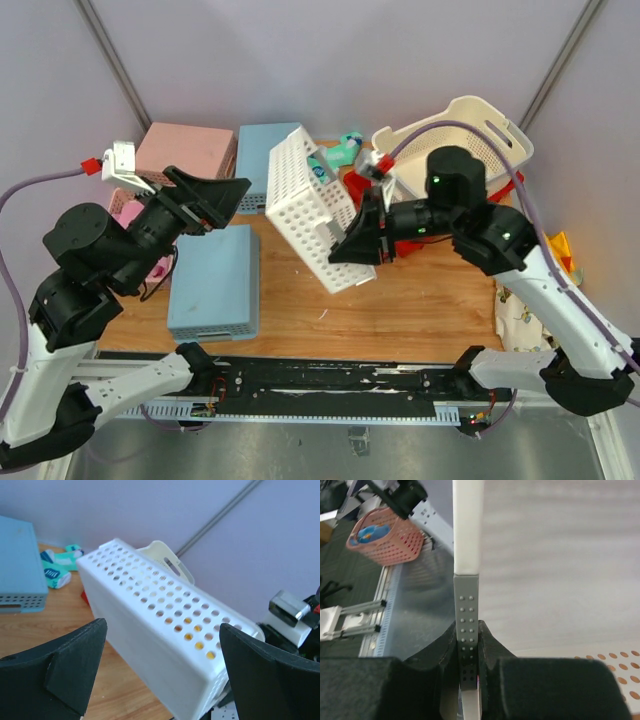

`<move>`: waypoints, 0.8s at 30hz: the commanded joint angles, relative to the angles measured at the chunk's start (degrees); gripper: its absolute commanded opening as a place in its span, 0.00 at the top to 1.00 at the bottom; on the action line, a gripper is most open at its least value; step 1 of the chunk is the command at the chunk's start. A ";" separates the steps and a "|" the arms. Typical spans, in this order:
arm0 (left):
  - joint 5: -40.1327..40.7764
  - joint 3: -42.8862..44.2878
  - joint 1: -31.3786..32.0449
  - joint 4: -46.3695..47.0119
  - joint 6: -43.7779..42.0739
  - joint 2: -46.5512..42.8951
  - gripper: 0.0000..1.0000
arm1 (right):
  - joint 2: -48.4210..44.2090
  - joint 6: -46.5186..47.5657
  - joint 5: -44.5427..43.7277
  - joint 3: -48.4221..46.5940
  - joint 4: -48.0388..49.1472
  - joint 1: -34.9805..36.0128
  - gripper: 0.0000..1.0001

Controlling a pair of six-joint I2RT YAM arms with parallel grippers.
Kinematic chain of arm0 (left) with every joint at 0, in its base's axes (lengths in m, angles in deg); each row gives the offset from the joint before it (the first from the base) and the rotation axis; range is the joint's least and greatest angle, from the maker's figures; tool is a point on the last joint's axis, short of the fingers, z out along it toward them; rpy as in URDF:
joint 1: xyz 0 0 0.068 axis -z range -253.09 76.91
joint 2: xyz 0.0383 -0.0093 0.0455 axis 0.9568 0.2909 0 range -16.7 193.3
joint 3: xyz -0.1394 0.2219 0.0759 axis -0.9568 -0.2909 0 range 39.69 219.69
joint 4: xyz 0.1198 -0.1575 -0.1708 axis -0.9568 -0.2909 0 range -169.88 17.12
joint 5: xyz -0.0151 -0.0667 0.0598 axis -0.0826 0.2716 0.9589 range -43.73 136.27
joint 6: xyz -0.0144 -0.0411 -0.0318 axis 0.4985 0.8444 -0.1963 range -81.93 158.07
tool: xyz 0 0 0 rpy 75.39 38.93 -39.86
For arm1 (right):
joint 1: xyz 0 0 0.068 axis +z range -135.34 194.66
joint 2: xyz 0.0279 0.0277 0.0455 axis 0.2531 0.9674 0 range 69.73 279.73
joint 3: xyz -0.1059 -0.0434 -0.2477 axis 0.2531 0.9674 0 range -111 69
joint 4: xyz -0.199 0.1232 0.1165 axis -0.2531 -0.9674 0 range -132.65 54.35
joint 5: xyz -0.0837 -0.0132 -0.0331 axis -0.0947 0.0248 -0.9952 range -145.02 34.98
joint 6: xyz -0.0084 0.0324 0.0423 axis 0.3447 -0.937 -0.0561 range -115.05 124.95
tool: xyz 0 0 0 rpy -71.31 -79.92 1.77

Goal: Turn the large container upside down

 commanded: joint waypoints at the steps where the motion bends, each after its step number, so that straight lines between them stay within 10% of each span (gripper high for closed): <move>1: 7.66 -1.68 0.29 -4.01 2.27 0.78 0.01 | 1.70 -9.94 8.28 8.60 12.83 3.96 0.99; 14: 8.56 -2.75 0.29 -3.80 1.80 4.10 0.01 | 2.67 -43.07 17.68 27.78 39.71 2.89 1.00; 19: 8.21 -4.10 0.29 -3.70 1.85 3.86 0.01 | 0.61 -35.40 9.02 30.45 38.34 0.62 1.00; 24: 8.15 -4.24 0.29 -3.69 1.69 3.00 0.01 | -3.39 -34.38 -3.76 41.94 62.93 0.58 1.00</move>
